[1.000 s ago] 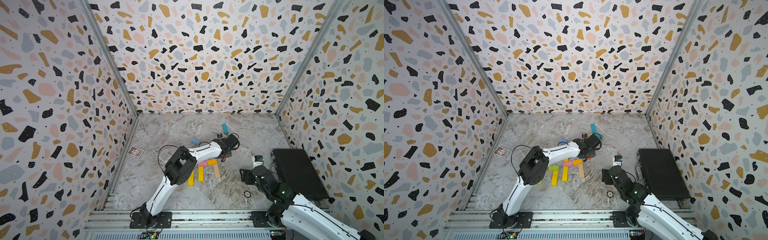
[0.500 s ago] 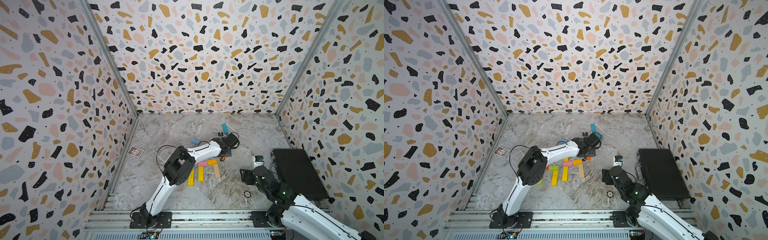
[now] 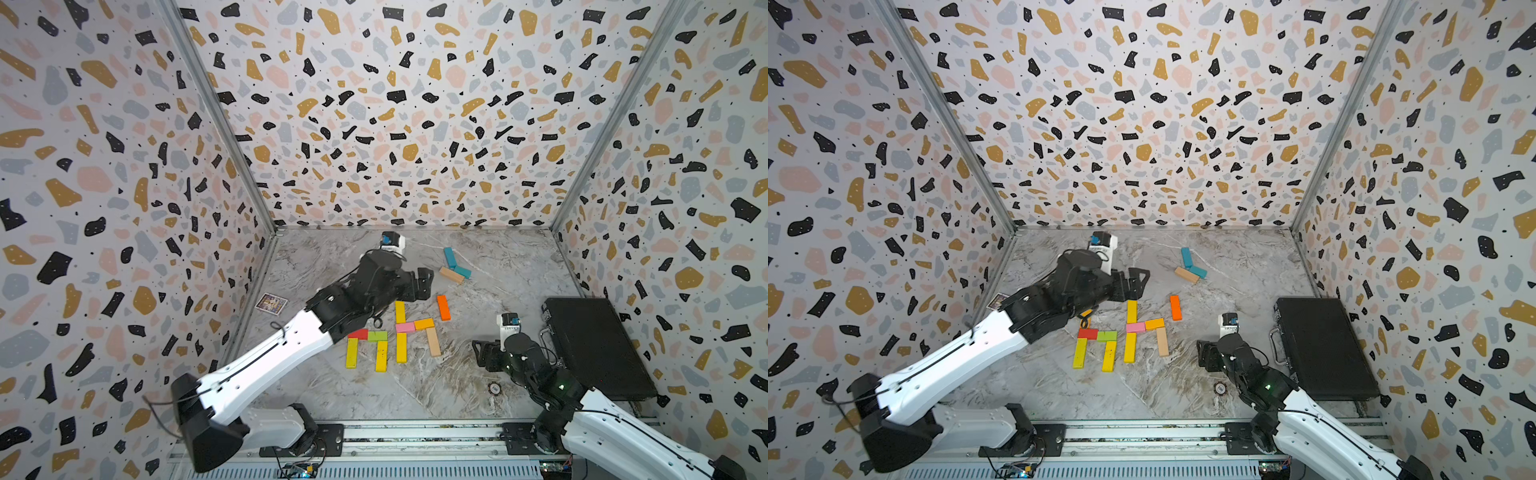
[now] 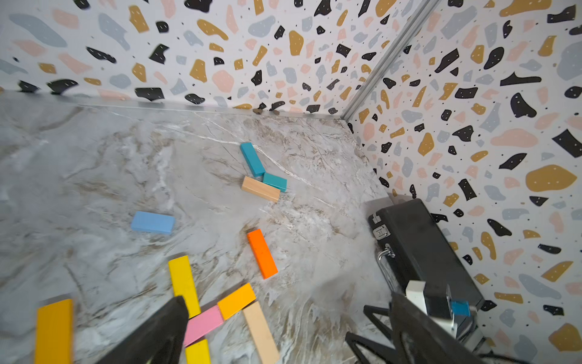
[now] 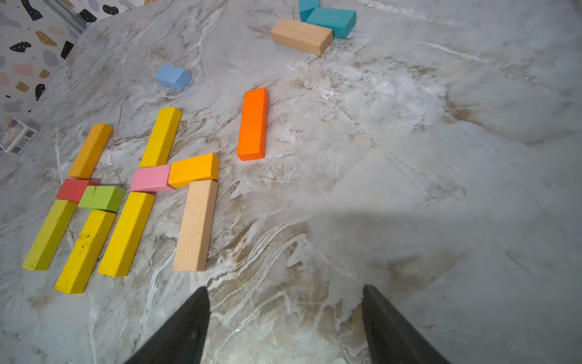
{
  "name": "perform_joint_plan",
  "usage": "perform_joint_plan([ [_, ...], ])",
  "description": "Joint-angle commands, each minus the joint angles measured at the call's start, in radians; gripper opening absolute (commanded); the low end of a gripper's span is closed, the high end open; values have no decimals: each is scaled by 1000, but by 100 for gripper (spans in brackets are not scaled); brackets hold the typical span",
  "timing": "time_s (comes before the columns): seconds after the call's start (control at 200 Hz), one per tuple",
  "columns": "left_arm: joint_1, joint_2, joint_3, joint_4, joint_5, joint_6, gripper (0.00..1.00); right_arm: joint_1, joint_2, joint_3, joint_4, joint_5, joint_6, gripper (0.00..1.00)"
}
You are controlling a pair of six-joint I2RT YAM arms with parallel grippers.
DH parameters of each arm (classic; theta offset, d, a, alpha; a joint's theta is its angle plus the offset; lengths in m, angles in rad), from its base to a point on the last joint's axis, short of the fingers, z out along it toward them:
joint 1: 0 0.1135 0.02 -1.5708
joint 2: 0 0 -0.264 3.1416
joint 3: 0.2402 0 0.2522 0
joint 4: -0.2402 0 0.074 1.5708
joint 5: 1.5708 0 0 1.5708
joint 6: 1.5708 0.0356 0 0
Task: Assemble the letter h with building blocks
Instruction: Adjust the building block at the center of the board.
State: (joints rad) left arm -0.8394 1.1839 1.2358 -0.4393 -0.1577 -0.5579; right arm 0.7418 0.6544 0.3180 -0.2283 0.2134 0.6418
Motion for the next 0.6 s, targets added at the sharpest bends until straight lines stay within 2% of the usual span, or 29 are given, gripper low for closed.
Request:
perform_joint_plan([
  [0.0, 3, -134, -98, -81, 31, 137, 99, -1, 59, 16, 93, -73, -31, 77],
  [0.17, 13, -320, -184, -190, 28, 196, 99, -4, 295, 159, 103, -108, 24, 77],
  [0.275, 15, -383, -203, -221, 42, 221, 99, -21, 455, 310, 42, -54, 4, 79],
  [0.345, 16, -411, -199, -251, 41, 236, 99, -68, 554, 431, -17, -36, 4, 81],
  [0.451, 18, -448, -214, -263, 51, 255, 99, -153, 687, 565, 21, -108, -35, 80],
  [0.596, 19, -477, -244, -276, 80, 264, 99, -241, 922, 812, -41, -144, -90, 77],
])
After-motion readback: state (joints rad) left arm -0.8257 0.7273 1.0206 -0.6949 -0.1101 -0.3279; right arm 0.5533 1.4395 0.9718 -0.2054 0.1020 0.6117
